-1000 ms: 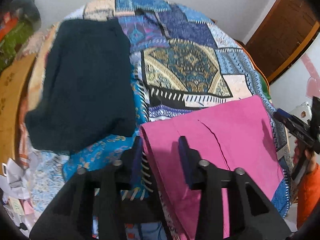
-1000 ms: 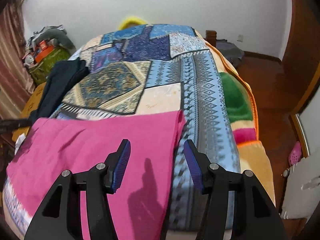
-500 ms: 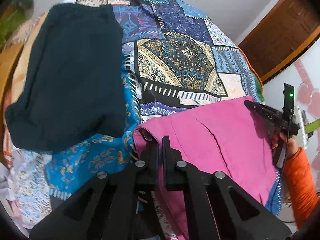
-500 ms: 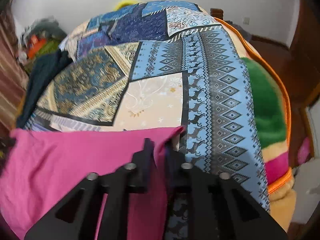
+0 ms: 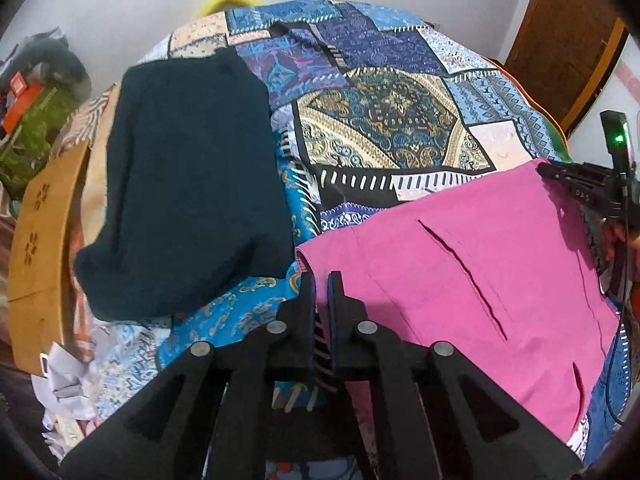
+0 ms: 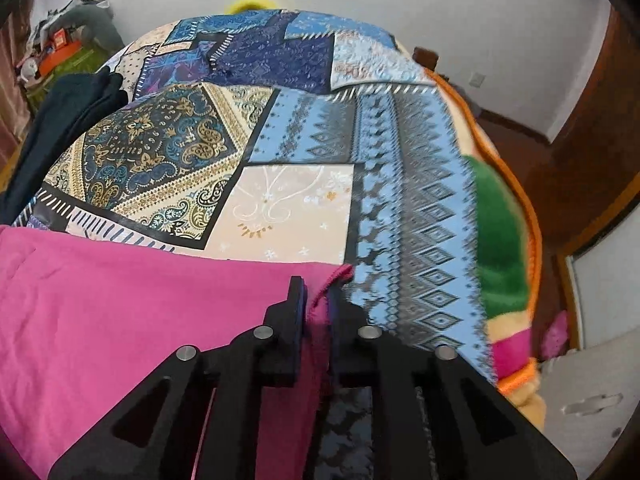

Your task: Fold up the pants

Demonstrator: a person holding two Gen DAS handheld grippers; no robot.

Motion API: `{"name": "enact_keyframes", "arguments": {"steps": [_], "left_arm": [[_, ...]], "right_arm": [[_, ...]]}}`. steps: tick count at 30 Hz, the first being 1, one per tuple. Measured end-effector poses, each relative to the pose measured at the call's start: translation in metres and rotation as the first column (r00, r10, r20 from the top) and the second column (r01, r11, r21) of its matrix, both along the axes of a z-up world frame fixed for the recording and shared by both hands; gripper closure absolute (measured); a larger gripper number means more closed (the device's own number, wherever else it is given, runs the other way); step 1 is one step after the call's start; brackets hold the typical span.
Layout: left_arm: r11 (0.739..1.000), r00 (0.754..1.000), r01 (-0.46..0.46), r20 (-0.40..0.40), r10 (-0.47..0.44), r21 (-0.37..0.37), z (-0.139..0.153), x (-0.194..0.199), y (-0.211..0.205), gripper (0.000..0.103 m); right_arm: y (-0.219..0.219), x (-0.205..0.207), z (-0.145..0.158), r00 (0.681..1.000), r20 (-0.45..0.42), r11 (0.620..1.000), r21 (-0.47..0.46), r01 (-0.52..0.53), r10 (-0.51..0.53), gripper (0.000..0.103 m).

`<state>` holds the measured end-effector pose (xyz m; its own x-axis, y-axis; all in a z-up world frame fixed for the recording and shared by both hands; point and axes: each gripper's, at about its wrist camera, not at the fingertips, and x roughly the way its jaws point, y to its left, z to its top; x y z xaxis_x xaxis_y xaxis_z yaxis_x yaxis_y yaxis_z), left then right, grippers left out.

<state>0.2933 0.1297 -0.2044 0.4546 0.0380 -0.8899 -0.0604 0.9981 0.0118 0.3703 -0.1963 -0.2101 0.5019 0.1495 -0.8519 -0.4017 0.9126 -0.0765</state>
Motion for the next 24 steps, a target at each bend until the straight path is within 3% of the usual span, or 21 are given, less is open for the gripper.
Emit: {"name": "enact_keyframes", "arguments": {"steps": [2, 5, 7, 12, 14, 19, 24], "left_arm": [[1.0, 1.0, 0.009, 0.016, -0.009, 0.016, 0.009, -0.003, -0.004, 0.094], [1.0, 0.999, 0.022, 0.047, -0.023, 0.019, 0.023, -0.005, -0.011, 0.077], [1.0, 0.997, 0.029, 0.07, -0.029, 0.005, 0.031, -0.006, -0.016, 0.066], [0.998, 0.995, 0.054, 0.087, -0.052, -0.028, 0.043, -0.006, -0.032, 0.032], [0.998, 0.995, 0.061, 0.075, -0.058, -0.033, 0.041, -0.005, -0.036, 0.026], [0.995, 0.996, 0.087, -0.007, -0.087, -0.043, 0.023, -0.004, -0.046, 0.024], [0.993, 0.988, 0.12, -0.097, -0.121, -0.016, -0.004, -0.008, -0.053, 0.024]], "right_arm": [[0.002, -0.006, 0.014, 0.999, 0.043, 1.0, -0.023, -0.01, 0.011, 0.077], [0.006, -0.02, 0.038, 0.994, 0.091, 0.998, 0.02, -0.061, 0.059, 0.06], [0.012, -0.032, 0.053, 0.989, 0.109, 0.992, 0.068, -0.11, 0.102, 0.057], [0.039, -0.057, 0.068, 0.975, 0.063, 0.955, 0.197, -0.22, 0.211, 0.044], [0.054, -0.067, 0.063, 0.968, 0.017, 0.937, 0.248, -0.246, 0.25, 0.038], [0.082, -0.082, 0.031, 0.934, -0.155, 0.906, 0.336, -0.258, 0.323, 0.037], [0.098, -0.089, -0.005, 0.889, -0.3, 0.917, 0.308, -0.253, 0.346, 0.037]]}}
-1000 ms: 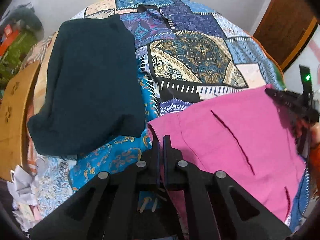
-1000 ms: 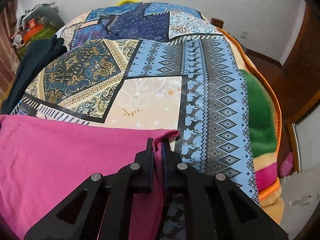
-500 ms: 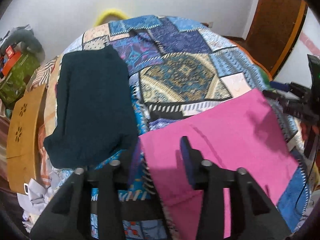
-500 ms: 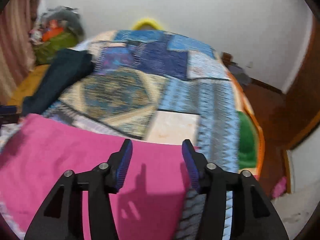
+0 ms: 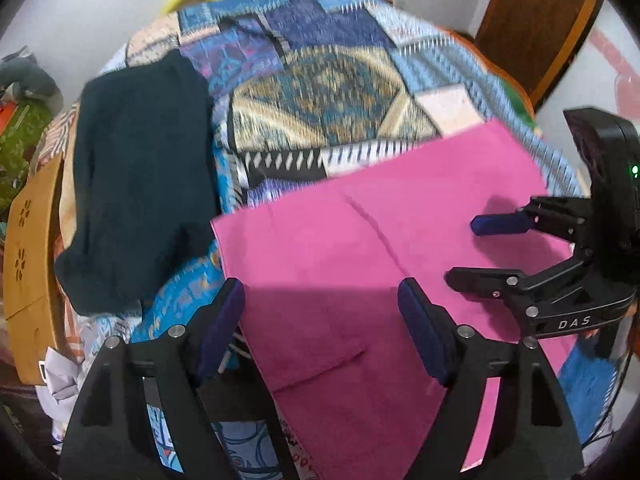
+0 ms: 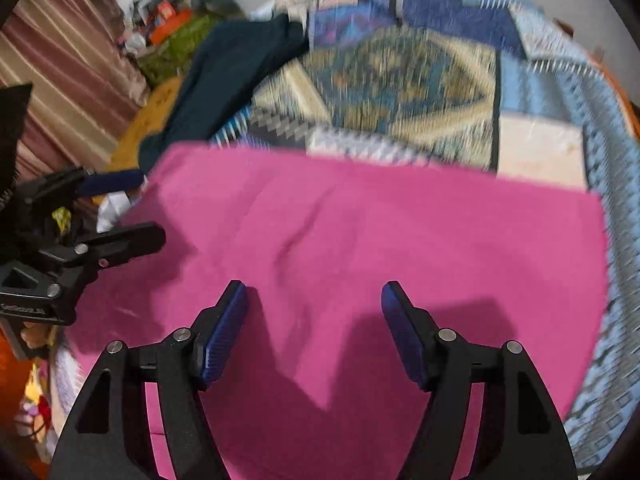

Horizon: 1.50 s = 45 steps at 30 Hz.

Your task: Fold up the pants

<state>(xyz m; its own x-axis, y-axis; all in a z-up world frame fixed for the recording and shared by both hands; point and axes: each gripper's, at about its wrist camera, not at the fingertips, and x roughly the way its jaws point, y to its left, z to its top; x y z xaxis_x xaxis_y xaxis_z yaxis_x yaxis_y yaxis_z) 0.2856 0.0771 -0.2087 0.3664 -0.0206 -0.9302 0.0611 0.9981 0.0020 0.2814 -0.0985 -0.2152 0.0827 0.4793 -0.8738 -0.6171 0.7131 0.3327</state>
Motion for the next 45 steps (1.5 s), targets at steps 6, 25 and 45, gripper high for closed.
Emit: {"name": "enact_keyframes", "arguments": {"steps": [6, 25, 45], "left_arm": [[1.0, 1.0, -0.009, 0.014, 0.009, 0.007, -0.006, -0.013, 0.003, 0.021], [0.995, 0.986, -0.095, 0.138, 0.089, 0.037, 0.023, -0.082, 0.012, 0.02], [0.932, 0.965, -0.232, 0.055, 0.257, -0.28, 0.037, -0.13, -0.013, 0.02]], "right_arm": [[-0.016, -0.012, -0.003, 1.0, -0.001, 1.0, 0.002, -0.008, 0.008, 0.029], [-0.103, -0.056, 0.009, 0.979, 0.118, 0.985, -0.013, 0.171, -0.168, 0.027], [-0.059, -0.087, 0.048, 0.934, 0.329, 0.989, 0.075, 0.124, -0.143, 0.027]]}}
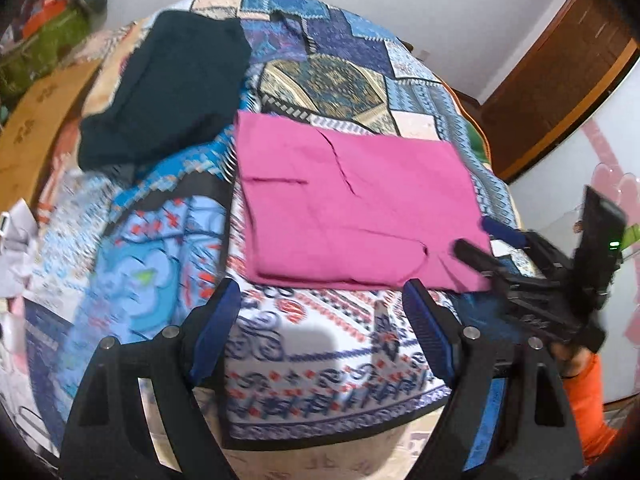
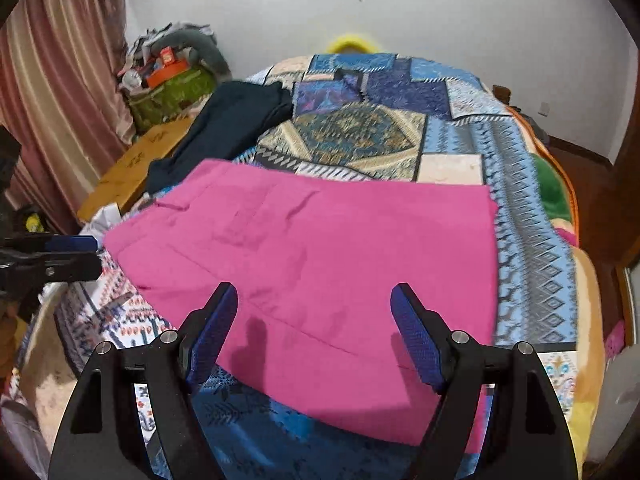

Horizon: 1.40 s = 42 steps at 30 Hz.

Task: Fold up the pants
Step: 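Grasp the corner of the folded pants with the left tool and lift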

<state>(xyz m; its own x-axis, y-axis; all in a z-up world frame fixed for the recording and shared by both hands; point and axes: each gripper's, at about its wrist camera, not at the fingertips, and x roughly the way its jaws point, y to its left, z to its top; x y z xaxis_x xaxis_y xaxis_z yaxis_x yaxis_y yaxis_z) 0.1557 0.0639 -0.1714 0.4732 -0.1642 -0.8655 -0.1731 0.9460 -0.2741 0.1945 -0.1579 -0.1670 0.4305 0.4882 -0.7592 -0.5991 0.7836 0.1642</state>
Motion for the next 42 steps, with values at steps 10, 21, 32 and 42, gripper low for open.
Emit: {"name": "enact_keyframes", "arguments": {"steps": [10, 21, 32, 42], "left_arm": [[0.985, 0.999, 0.02, -0.032, -0.026, -0.173, -0.02, 0.024, -0.005, 0.02], [0.993, 0.995, -0.094, -0.041, 0.091, -0.077, -0.029, 0.049, 0.01, 0.071], [0.952, 0.991, -0.046, 0.132, 0.006, 0.304, 0.016, 0.027, -0.007, 0.081], [0.822, 0.96, -0.02, 0.241, -0.143, 0.569, 0.052, 0.028, -0.04, 0.083]], "right_arm": [[0.008, -0.003, -0.023, 0.998, -0.069, 1.0, -0.028, -0.014, 0.012, 0.027], [0.005, -0.007, -0.026, 0.995, -0.1, 1.0, -0.006, 0.004, -0.005, 0.027], [-0.022, -0.005, -0.028, 0.985, -0.153, 0.996, 0.026, 0.091, -0.086, 0.027], [-0.019, -0.012, -0.027, 0.989, -0.124, 0.997, -0.003, 0.077, -0.077, 0.027]]}}
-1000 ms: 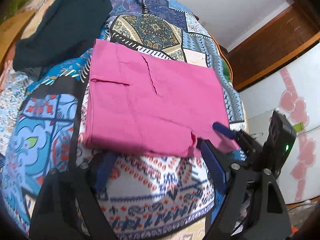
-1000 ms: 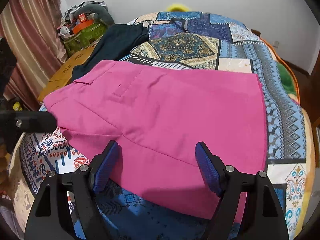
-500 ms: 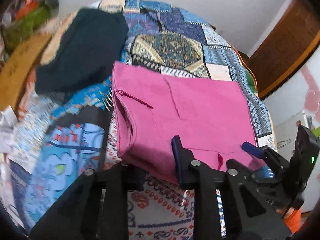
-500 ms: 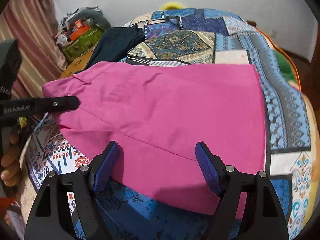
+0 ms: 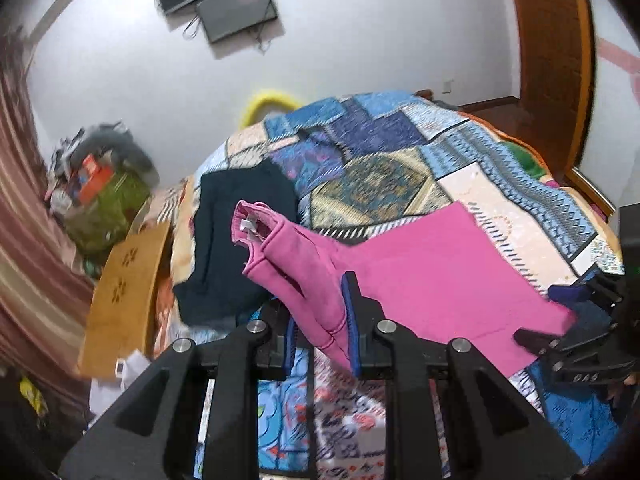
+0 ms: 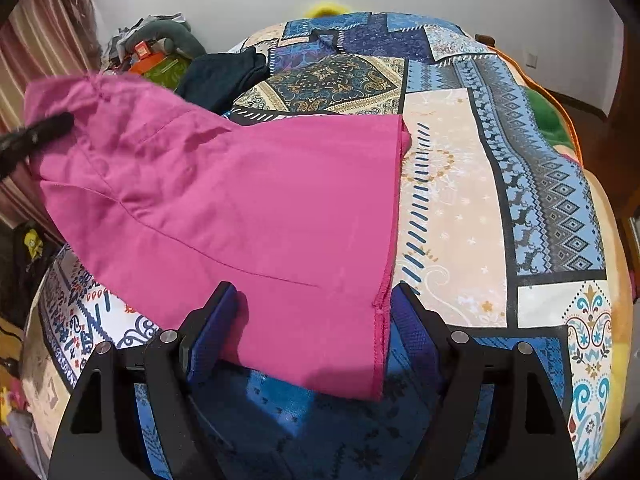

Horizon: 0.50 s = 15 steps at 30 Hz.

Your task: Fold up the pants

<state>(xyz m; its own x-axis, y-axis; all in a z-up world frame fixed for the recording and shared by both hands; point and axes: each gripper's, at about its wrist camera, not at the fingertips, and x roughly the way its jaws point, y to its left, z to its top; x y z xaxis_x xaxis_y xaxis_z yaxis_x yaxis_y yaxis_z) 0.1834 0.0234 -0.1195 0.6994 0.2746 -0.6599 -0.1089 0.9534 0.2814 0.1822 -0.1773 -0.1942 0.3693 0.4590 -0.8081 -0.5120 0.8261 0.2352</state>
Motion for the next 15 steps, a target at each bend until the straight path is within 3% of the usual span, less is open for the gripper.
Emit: {"name": "enact_keyframes", "arguments": {"steps": [3, 8, 15], "left_arm": [[0.998, 0.998, 0.063, 0.005, -0.063, -0.011, 0.007, 0.01, -0.015, 0.084], [0.977, 0.986, 0.159, -0.022, -0.164, -0.144, 0.017, 0.031, -0.033, 0.087], [0.899, 0.95, 0.24, -0.1, -0.295, -0.367, 0.007, 0.064, -0.051, 0.088]], "right_arm": [[0.0, 0.0, 0.0, 1.0, 0.0, 1.0, 0.001, 0.002, -0.002, 0.027], [-0.001, 0.0, 0.0, 1.0, -0.005, 1.0, 0.007, 0.006, -0.006, 0.027], [-0.002, 0.002, -0.001, 1.0, -0.012, 1.0, 0.019, 0.013, -0.013, 0.027]]}}
